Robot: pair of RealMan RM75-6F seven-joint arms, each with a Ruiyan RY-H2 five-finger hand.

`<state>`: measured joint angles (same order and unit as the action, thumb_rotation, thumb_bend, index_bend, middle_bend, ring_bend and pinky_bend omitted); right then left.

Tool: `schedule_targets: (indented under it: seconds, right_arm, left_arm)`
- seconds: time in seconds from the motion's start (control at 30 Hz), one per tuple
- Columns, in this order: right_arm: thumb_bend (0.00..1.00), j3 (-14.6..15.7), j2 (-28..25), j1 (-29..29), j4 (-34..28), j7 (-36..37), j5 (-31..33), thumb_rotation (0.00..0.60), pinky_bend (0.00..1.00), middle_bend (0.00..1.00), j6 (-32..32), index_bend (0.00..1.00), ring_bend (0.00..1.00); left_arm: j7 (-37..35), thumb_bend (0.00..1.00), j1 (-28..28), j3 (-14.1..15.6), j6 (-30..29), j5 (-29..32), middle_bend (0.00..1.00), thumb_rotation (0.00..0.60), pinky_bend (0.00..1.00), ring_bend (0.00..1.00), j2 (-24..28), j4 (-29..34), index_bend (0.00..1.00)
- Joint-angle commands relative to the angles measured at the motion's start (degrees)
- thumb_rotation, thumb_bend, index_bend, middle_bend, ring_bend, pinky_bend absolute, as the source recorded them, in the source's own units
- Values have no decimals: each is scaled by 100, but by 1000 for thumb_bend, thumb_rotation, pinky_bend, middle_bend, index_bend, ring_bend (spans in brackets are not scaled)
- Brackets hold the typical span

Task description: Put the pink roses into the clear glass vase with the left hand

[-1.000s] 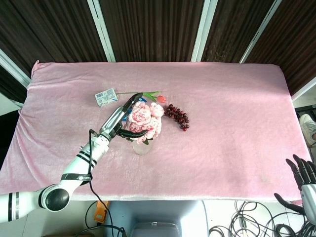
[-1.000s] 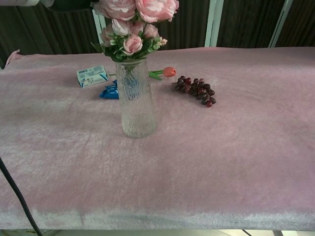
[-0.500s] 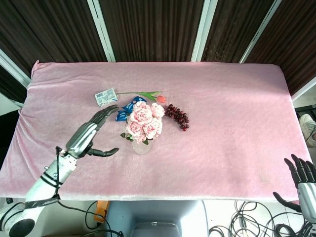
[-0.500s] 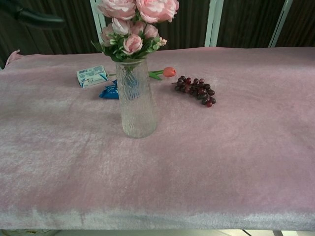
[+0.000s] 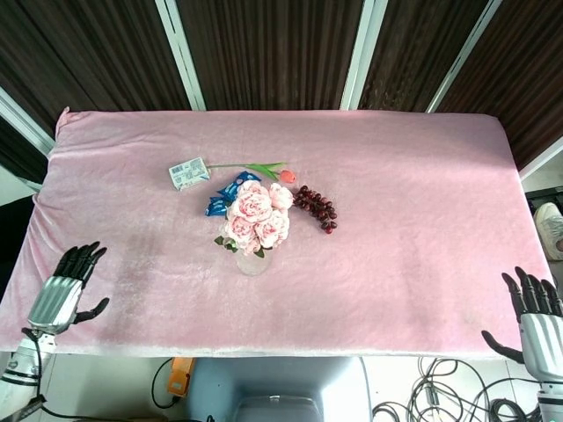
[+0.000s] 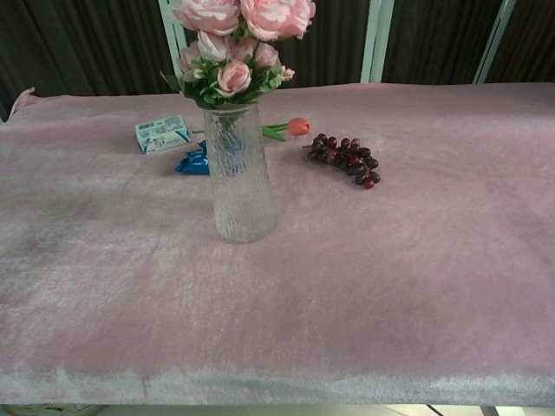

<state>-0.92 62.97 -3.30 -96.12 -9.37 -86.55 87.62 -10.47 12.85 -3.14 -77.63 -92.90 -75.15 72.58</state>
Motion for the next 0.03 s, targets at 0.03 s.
schedule_targets:
  seconds: [0.03]
  right_arm:
    - [301, 1, 21, 14, -11, -50, 17, 600, 0, 0, -27, 0, 0]
  left_arm:
    - [397, 276, -108, 115, -234, -31, 0, 600, 0, 0, -215, -197, 0]
